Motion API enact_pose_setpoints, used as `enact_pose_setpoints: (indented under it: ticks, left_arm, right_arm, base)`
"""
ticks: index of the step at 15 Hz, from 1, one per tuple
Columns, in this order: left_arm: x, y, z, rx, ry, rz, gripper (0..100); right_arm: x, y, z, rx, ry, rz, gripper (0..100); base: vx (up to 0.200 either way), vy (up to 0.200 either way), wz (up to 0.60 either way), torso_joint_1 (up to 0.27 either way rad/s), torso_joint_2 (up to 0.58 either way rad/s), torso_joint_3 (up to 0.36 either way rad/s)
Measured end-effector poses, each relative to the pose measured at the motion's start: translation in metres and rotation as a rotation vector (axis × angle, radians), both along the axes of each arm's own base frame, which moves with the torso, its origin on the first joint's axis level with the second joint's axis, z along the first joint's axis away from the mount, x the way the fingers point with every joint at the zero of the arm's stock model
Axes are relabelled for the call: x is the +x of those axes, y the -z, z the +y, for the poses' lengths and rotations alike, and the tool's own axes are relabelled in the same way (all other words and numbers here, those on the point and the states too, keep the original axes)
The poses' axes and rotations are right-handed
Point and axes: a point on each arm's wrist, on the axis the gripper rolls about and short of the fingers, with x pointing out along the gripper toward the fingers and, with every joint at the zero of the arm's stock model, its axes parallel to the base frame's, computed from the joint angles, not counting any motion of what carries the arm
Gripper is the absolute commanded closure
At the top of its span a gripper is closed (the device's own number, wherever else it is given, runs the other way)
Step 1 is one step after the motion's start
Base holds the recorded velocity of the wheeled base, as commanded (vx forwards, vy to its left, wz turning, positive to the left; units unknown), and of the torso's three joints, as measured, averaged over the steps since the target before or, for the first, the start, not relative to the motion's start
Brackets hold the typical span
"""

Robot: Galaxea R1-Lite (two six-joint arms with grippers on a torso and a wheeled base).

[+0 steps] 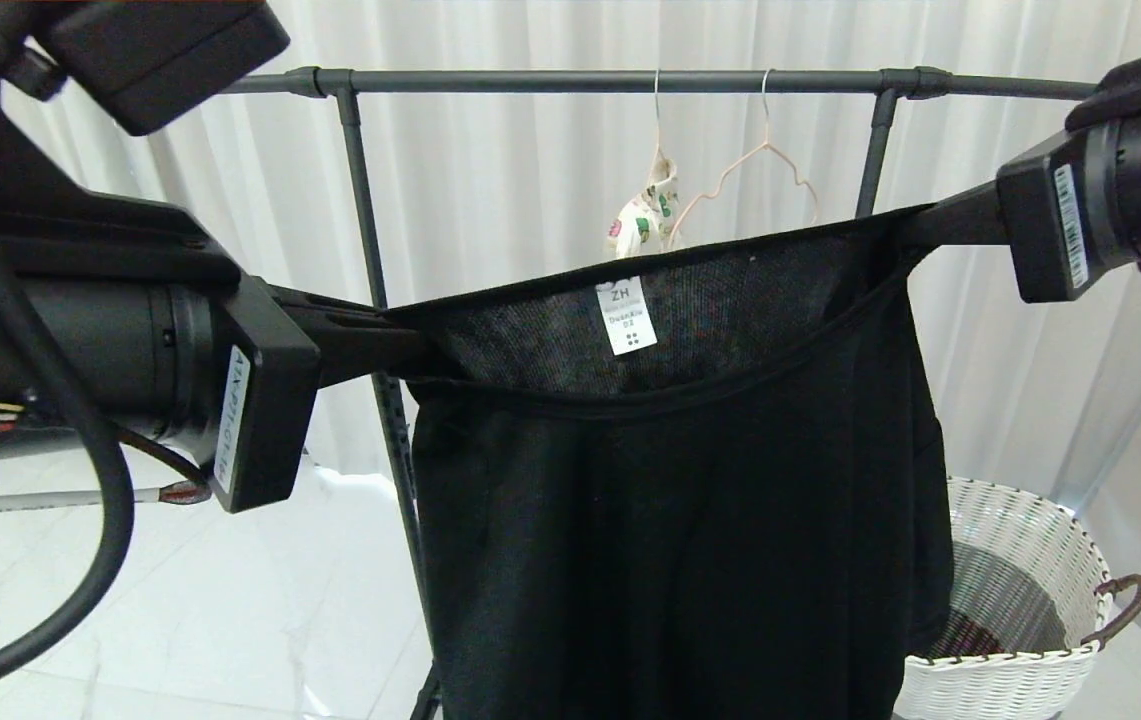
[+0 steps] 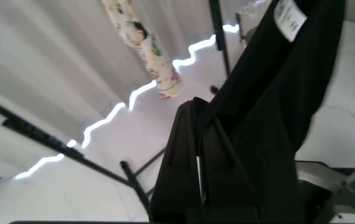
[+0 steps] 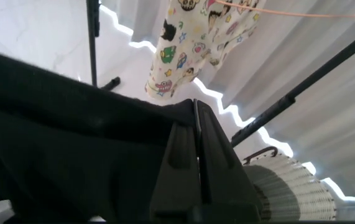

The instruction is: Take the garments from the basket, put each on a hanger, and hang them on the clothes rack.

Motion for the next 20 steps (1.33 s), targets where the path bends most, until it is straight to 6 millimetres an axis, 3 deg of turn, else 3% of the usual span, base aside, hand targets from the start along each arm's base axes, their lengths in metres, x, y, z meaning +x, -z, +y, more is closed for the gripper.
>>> enact_pose_setpoints:
  ticks: [4, 10, 12, 15, 17, 20]
  left_arm:
    - [0.000, 0.001, 0.003, 0.023, -0.073, -0.019, 100]
    - [-0.005, -0.001, -0.006, -0.006, -0.020, -0.059, 100]
    - [-0.003, -0.001, -0.011, 0.049, 0.026, -0.113, 100]
    - [0.013, -0.010, -0.032, -0.054, 0.128, -0.214, 100]
    - [0.027, -0.006, -0.048, -0.094, 0.201, -0.225, 100]
    - [0.042, 0.007, -0.058, -0.072, 0.204, -0.195, 100]
  right_arm:
    - [-0.007, -0.001, -0.009, 0.004, -0.003, -0.008, 100]
    - [-0.021, 0.005, -0.019, -0.007, -0.062, 0.023, 100]
    - [-0.034, 0.008, -0.027, -0.031, -0.105, 0.059, 100]
    - [-0.067, 0.014, -0.049, -0.052, -0.295, 0.157, 100]
    - [-0.089, 0.022, -0.060, -0.070, -0.417, 0.196, 100]
    - [-0.103, 0.030, -0.065, -0.089, -0.503, 0.211, 100]
  base:
    - [0.000, 0.000, 0.00, 0.000, 0.00, 0.000]
    - [0.000, 0.000, 0.00, 0.000, 0.00, 0.000]
    - [0.000, 0.000, 0.00, 0.000, 0.00, 0.000]
    - [0.000, 0.000, 0.00, 0.000, 0.00, 0.000]
    - [0.000, 0.000, 0.00, 0.000, 0.00, 0.000]
    - [0.000, 0.000, 0.00, 0.000, 0.00, 0.000]
